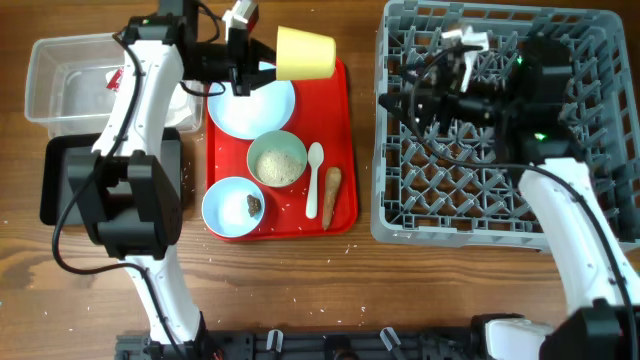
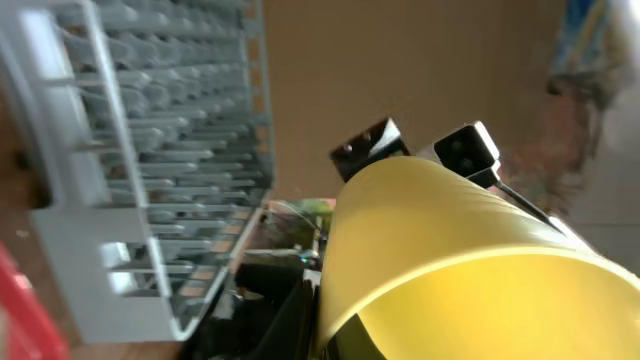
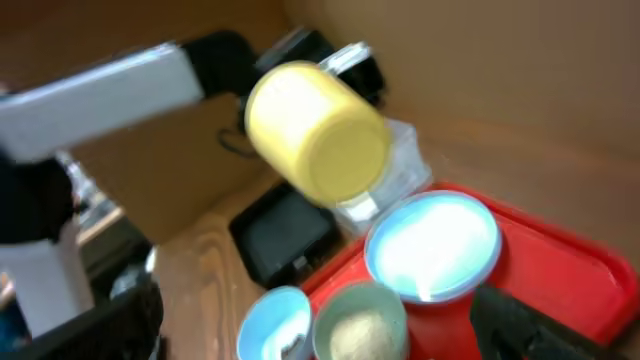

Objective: Sort waste into correct bins and load items into the dishwasher rack
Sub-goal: 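Hand the yellow cup from the left gripper to the right gripper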

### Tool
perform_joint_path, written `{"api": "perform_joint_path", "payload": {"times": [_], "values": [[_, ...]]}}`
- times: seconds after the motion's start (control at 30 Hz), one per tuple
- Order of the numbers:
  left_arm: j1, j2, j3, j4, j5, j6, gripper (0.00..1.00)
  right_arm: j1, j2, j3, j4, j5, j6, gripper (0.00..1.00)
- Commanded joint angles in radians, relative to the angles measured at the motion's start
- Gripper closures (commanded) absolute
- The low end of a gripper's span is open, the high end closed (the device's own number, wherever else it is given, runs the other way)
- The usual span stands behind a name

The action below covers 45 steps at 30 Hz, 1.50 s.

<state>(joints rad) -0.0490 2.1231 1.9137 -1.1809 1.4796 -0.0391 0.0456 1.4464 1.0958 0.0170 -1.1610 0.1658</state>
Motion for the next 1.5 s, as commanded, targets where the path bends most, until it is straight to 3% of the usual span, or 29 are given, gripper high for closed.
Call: {"api": "perform_joint_path", "payload": {"times": [0.0, 0.23, 0.37, 0.5, 0.6, 0.67, 0.77, 0.9, 0.97, 1.03, 1.2, 1.27, 1.37, 1.47], "values": [[-0.052, -0.018, 0.014, -0.038, 0.081, 0.017, 0.96, 0.042, 0.059, 0.009, 0.13, -0.127, 0.1, 0.0], [-0.156, -0.018, 0.014, -0.112, 0.079, 0.062, 0.96, 0.089, 0.103, 0.009, 0.264, -0.13, 0.158, 0.01], [-0.187, -0.018, 0.014, -0.161, 0.051, 0.064, 0.96, 0.095, 0.103, 0.009, 0.275, -0.132, 0.16, 0.12], [-0.191, -0.018, 0.014, -0.195, 0.05, 0.096, 0.96, 0.096, 0.103, 0.009, 0.274, -0.151, 0.16, 0.33], [-0.192, -0.018, 0.014, -0.198, 0.049, 0.111, 0.96, 0.1, 0.103, 0.009, 0.267, -0.156, 0.159, 0.36], [-0.191, -0.018, 0.014, -0.197, 0.049, 0.111, 0.96, 0.104, 0.103, 0.009, 0.267, -0.158, 0.159, 0.43], [-0.191, -0.018, 0.014, -0.197, 0.049, 0.111, 0.93, 0.104, 0.103, 0.009, 0.267, -0.158, 0.159, 0.51], [-0.191, -0.018, 0.014, -0.197, 0.046, 0.111, 0.75, 0.103, 0.103, 0.009, 0.267, -0.166, 0.158, 0.54], [-0.191, -0.018, 0.014, -0.196, 0.045, 0.111, 0.78, 0.099, 0.103, 0.009, 0.267, -0.173, 0.158, 0.54], [-0.191, -0.018, 0.014, -0.196, 0.045, 0.111, 0.94, 0.098, 0.103, 0.009, 0.267, -0.184, 0.159, 0.54], [-0.191, -0.018, 0.015, -0.196, 0.045, 0.114, 0.96, 0.098, 0.103, 0.009, 0.267, -0.184, 0.159, 0.54], [-0.188, -0.018, 0.014, -0.192, 0.046, 0.114, 0.96, 0.091, 0.103, 0.009, 0.267, -0.184, 0.16, 0.28], [-0.182, -0.018, 0.014, -0.152, 0.098, 0.113, 0.96, 0.06, 0.103, 0.009, 0.254, -0.183, 0.179, 0.13], [-0.179, -0.018, 0.015, -0.134, 0.097, 0.099, 0.96, 0.06, 0.108, 0.009, 0.254, -0.175, 0.178, 0.1]]}}
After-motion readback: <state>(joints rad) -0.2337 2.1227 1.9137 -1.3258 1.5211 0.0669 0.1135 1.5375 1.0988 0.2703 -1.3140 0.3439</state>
